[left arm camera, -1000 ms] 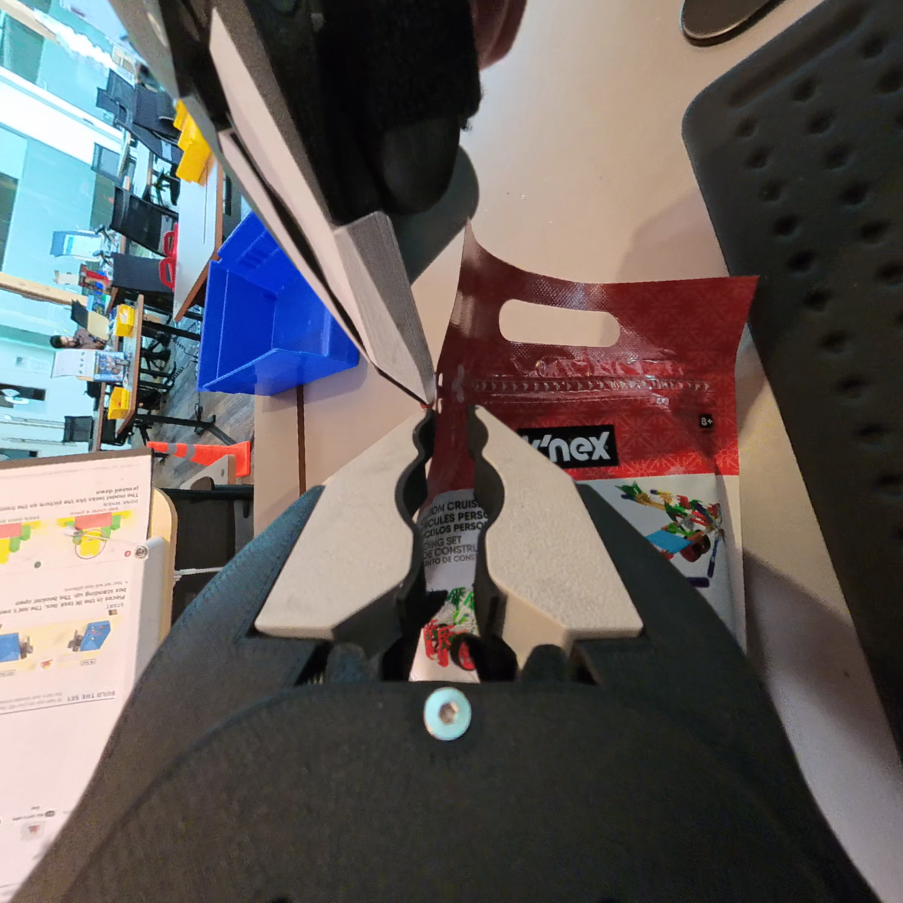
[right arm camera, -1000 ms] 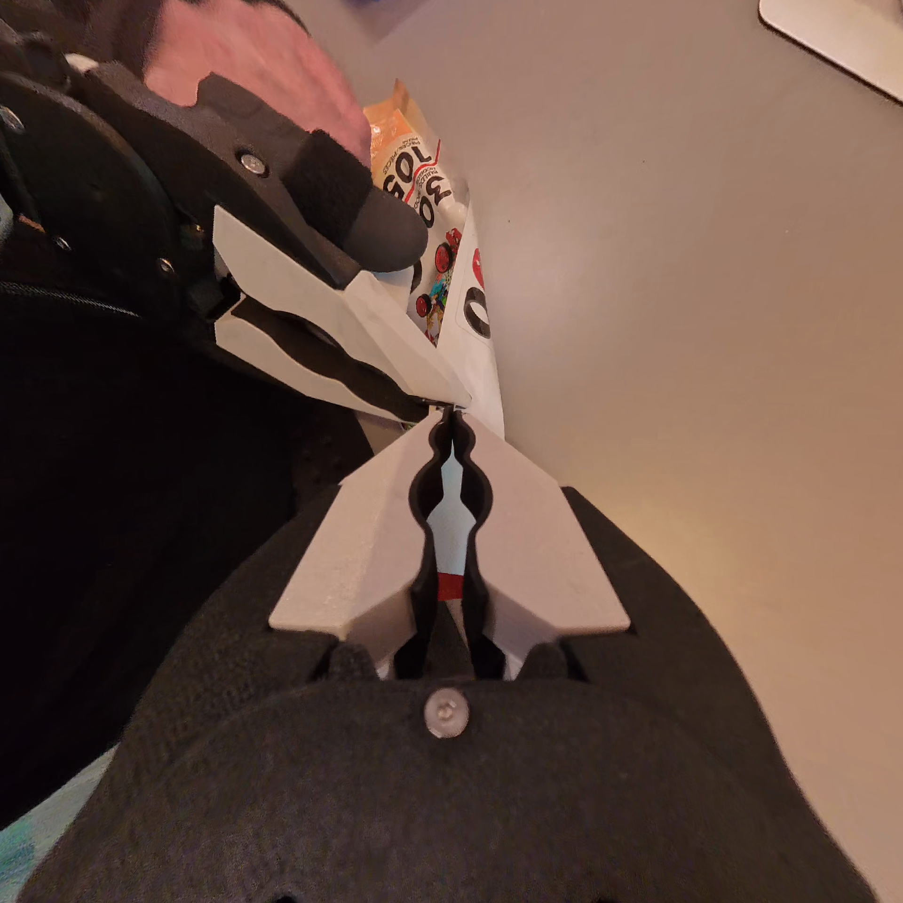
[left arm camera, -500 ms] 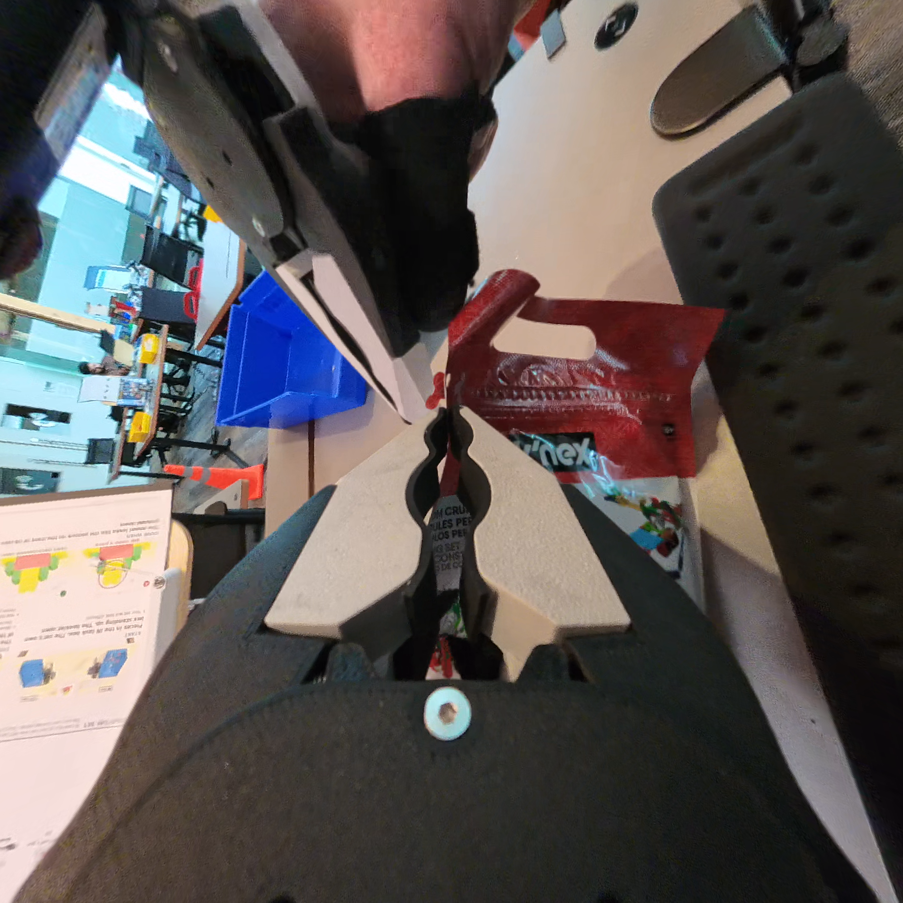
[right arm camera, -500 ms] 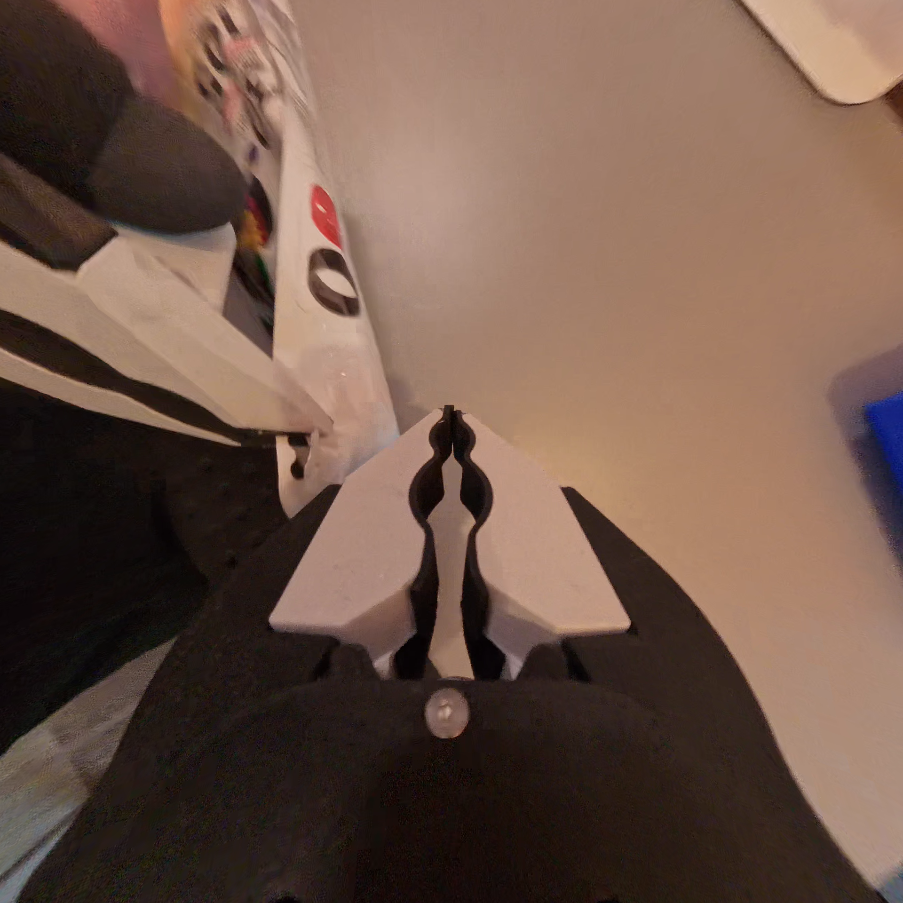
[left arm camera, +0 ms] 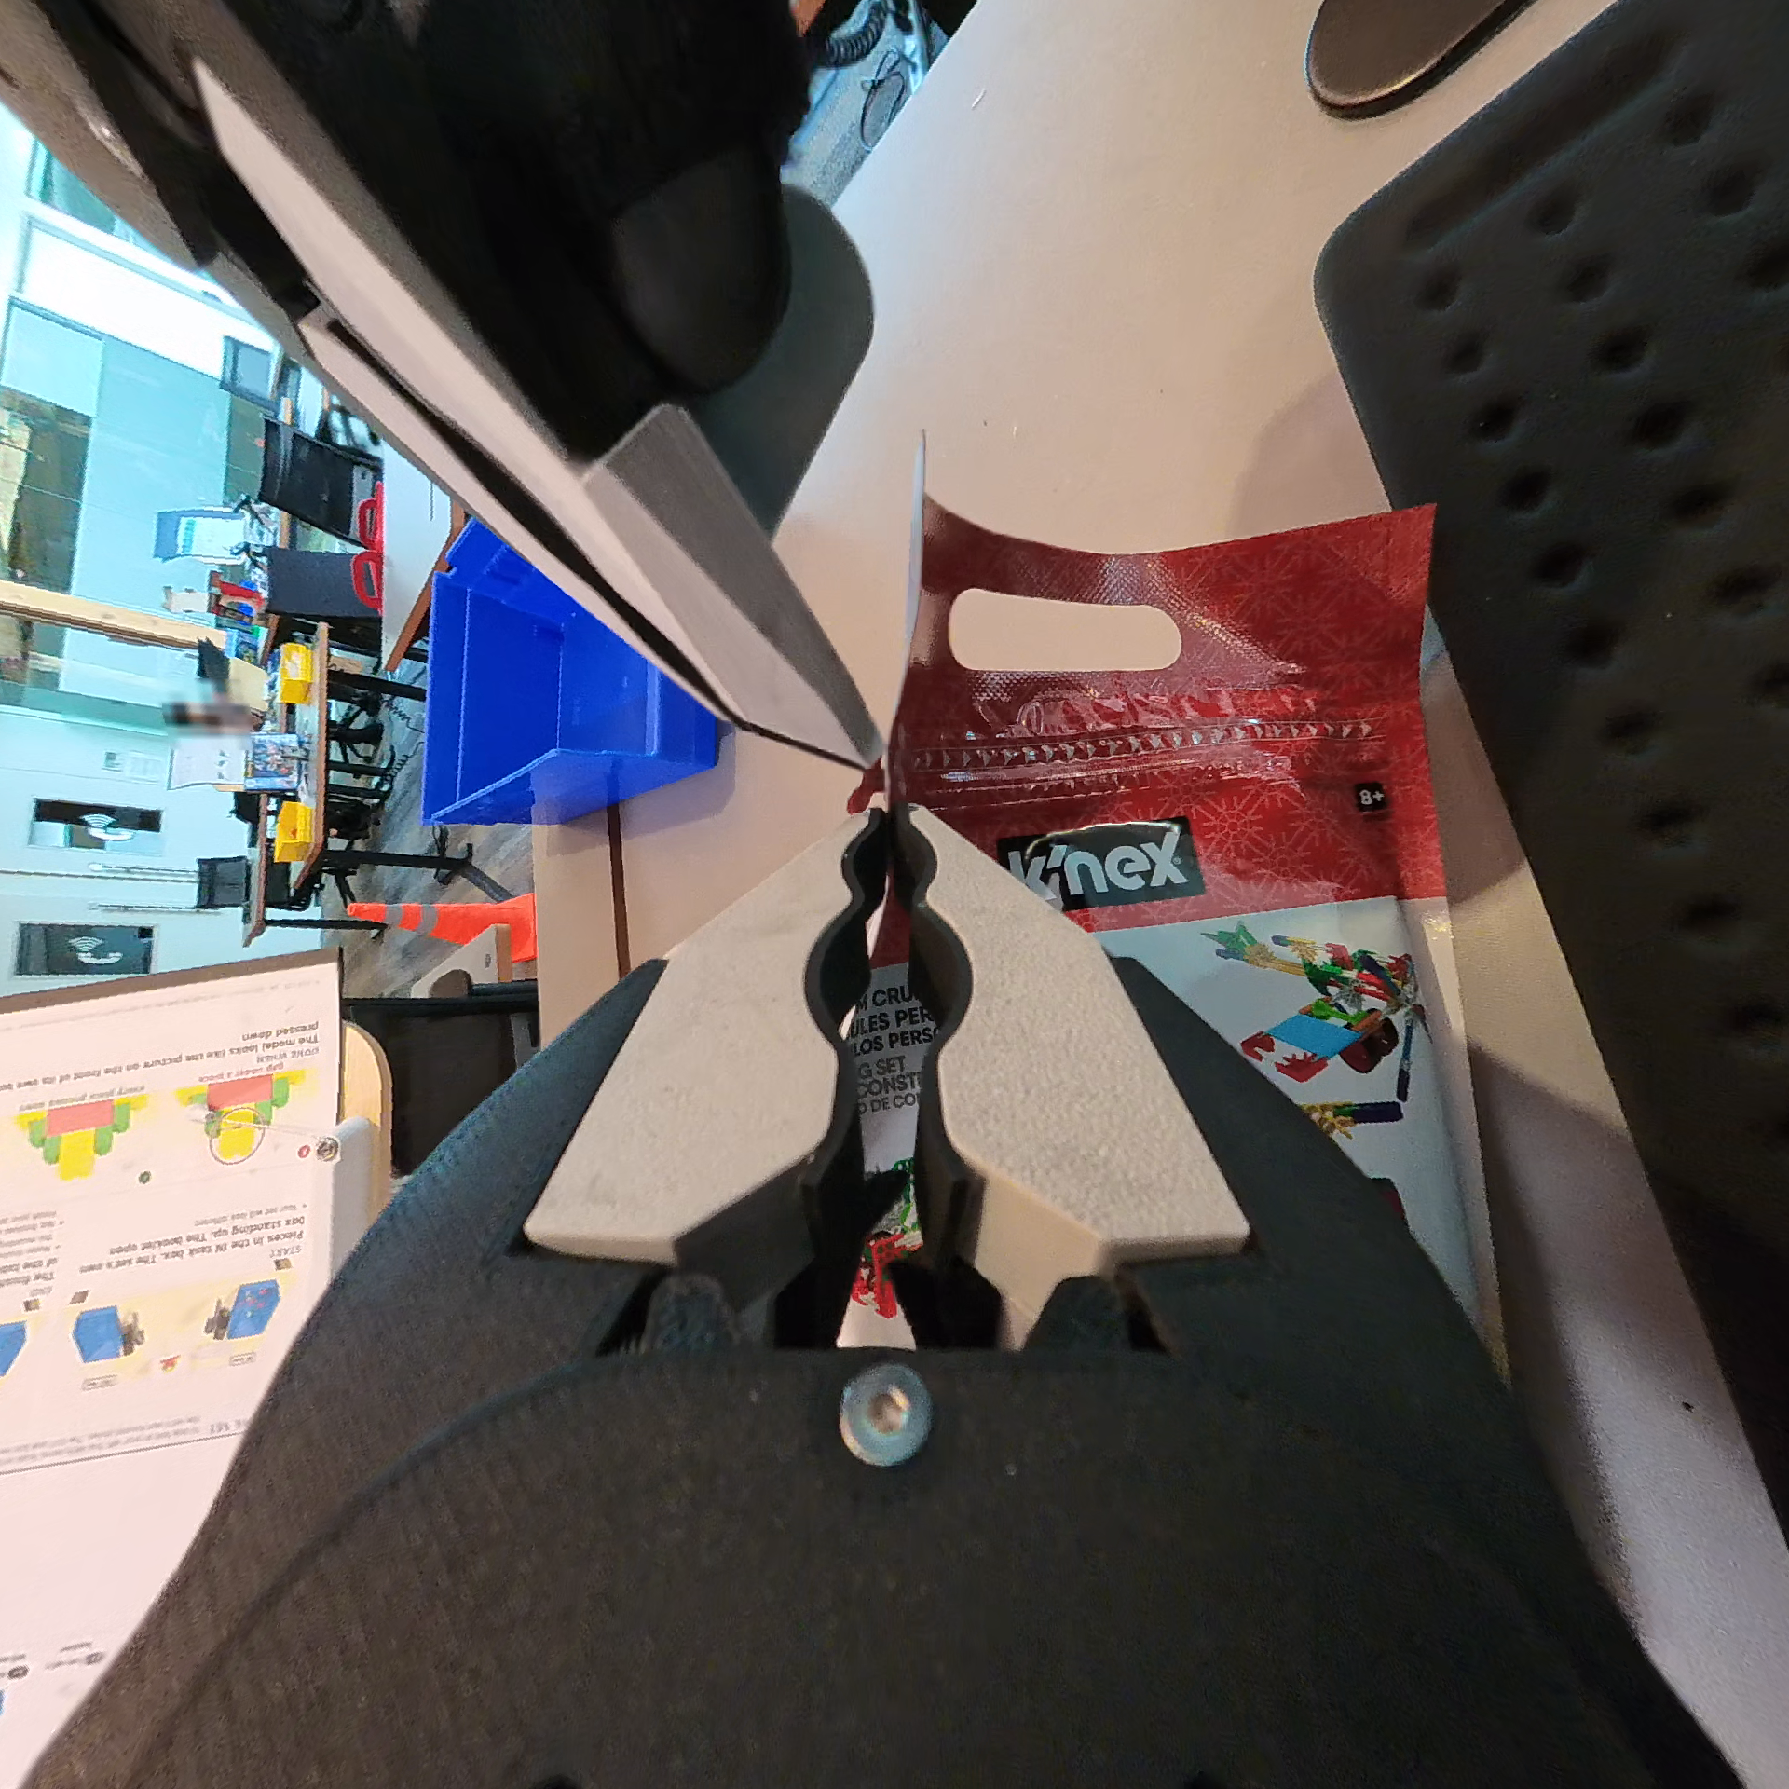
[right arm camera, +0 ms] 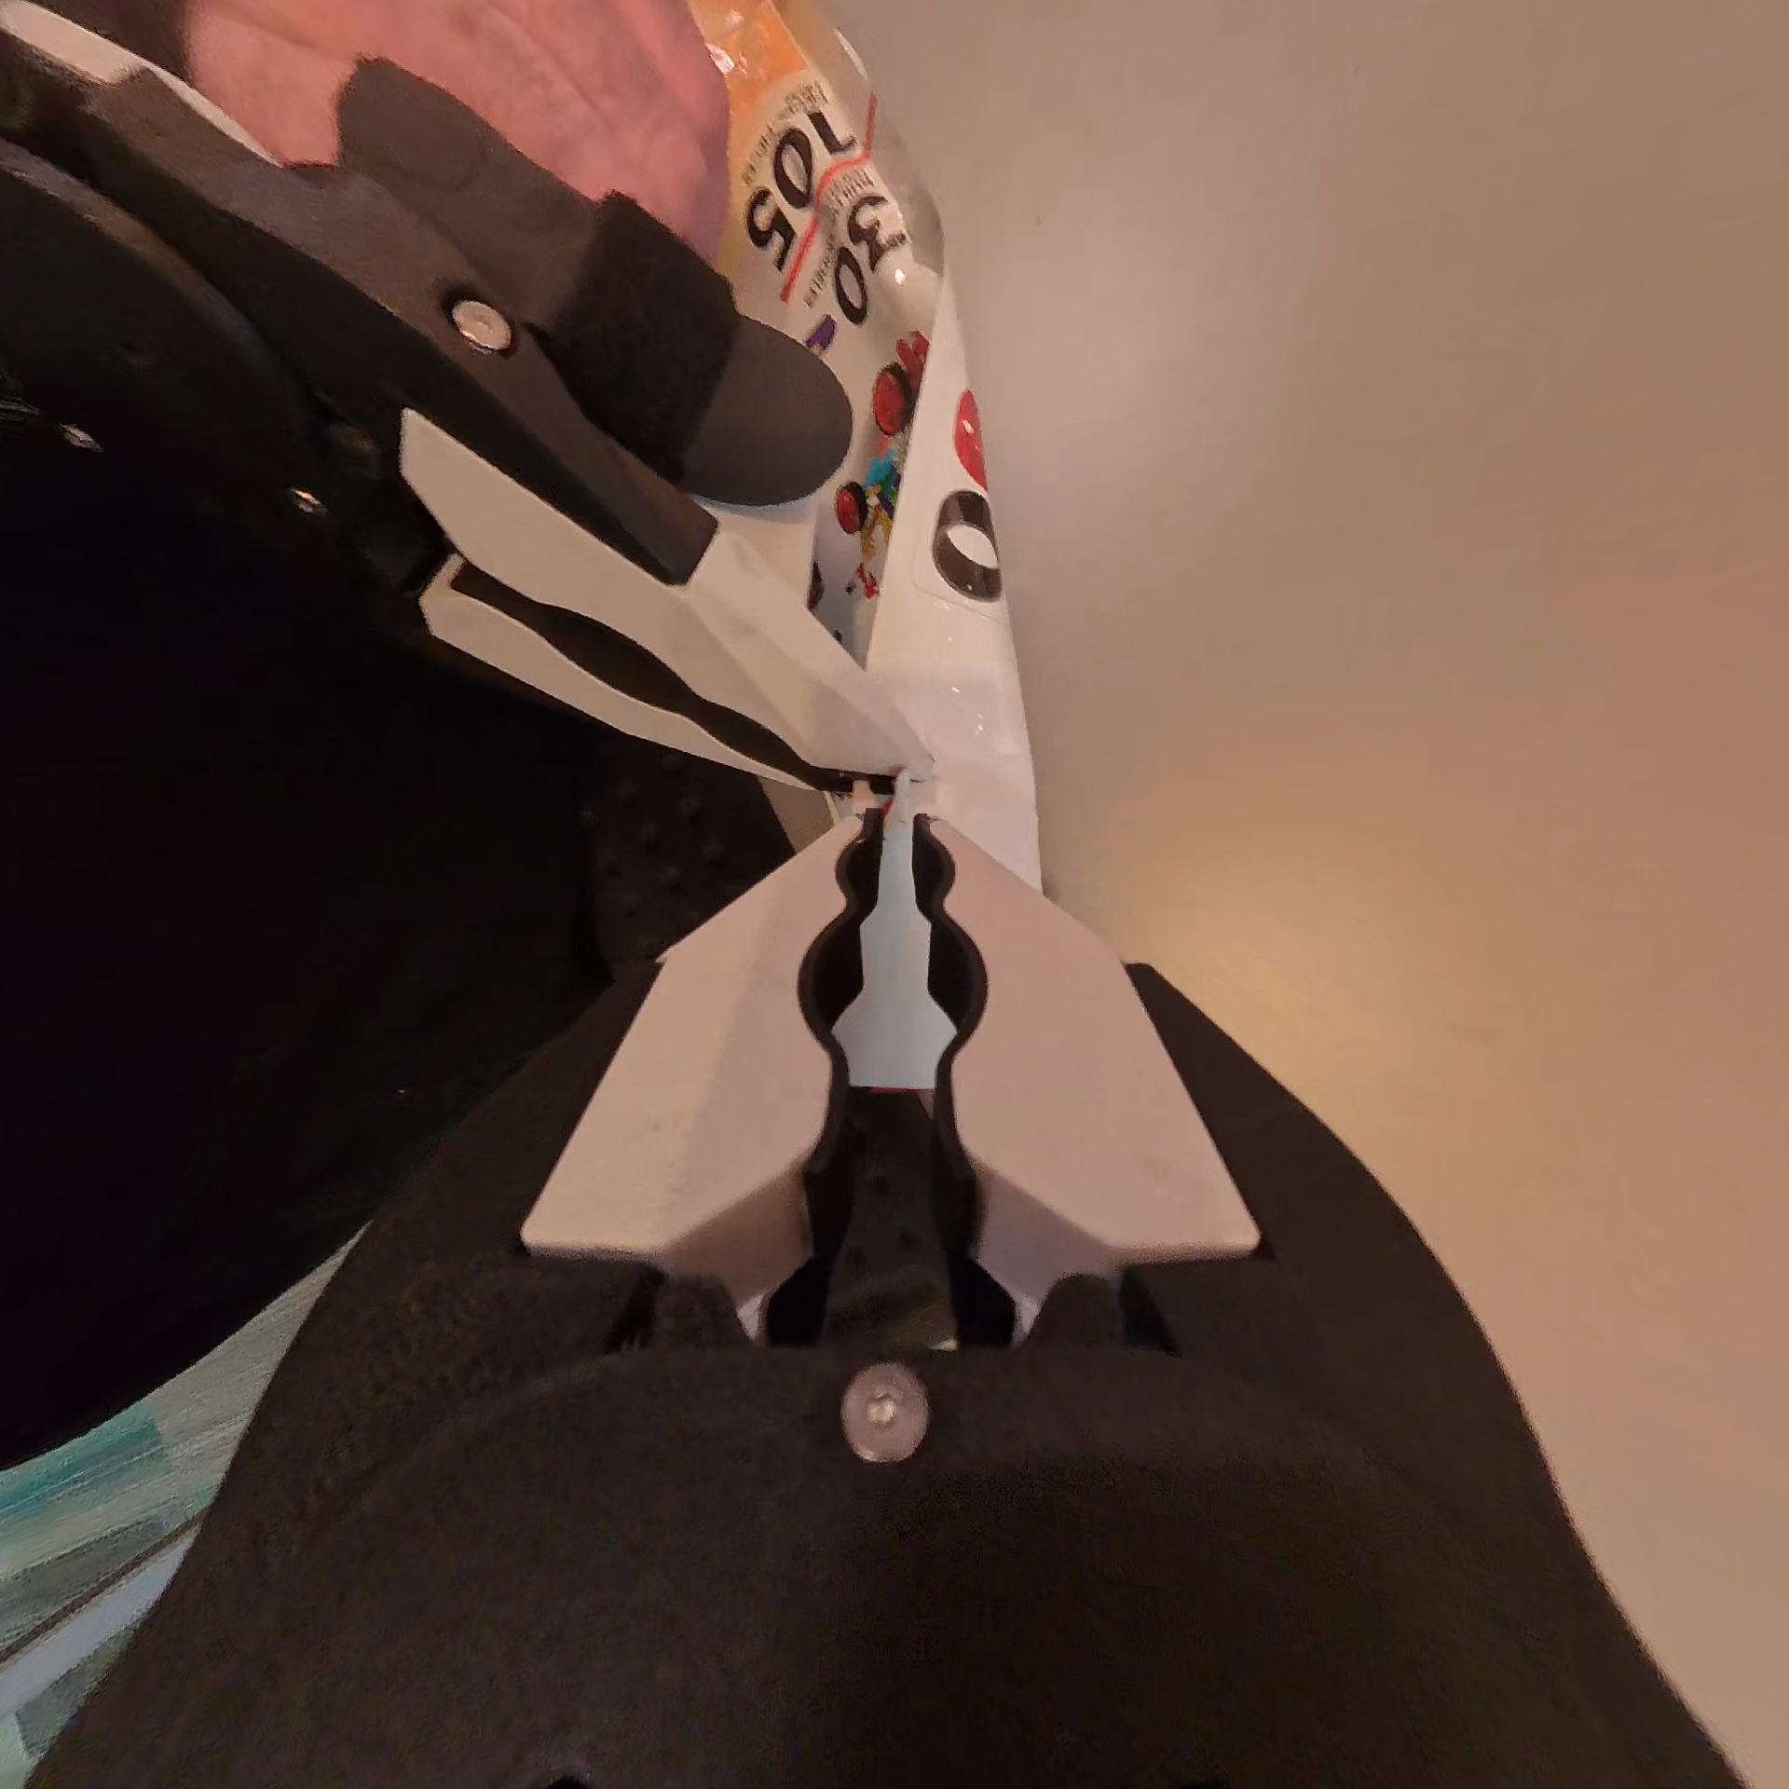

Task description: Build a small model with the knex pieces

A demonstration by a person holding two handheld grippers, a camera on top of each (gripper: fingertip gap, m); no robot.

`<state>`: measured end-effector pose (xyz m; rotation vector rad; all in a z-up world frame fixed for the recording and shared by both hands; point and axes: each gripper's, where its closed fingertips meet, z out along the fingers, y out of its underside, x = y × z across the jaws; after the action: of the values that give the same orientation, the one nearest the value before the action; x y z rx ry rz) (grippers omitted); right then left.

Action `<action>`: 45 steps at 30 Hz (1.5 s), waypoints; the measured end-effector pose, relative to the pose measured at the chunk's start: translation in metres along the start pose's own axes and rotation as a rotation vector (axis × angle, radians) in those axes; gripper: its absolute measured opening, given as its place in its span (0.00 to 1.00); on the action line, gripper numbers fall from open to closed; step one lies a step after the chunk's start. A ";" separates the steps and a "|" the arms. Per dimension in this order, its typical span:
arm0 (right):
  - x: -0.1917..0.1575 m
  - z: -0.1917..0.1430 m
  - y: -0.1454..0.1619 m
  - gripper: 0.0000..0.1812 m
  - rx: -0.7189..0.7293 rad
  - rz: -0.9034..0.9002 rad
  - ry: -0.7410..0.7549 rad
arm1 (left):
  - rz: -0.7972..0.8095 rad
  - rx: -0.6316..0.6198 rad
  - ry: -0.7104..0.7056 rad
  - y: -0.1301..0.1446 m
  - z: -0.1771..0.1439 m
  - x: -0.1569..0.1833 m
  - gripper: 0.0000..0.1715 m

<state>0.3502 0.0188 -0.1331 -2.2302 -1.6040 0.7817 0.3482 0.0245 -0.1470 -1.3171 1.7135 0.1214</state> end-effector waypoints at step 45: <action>0.051 0.044 0.010 0.00 -0.013 -0.034 0.199 | 0.065 -0.087 0.011 0.033 0.043 0.011 0.00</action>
<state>0.3446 0.0594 -0.1874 -2.2050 -1.5514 0.5225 0.3479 0.0547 -0.1929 -1.3272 1.7786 0.2288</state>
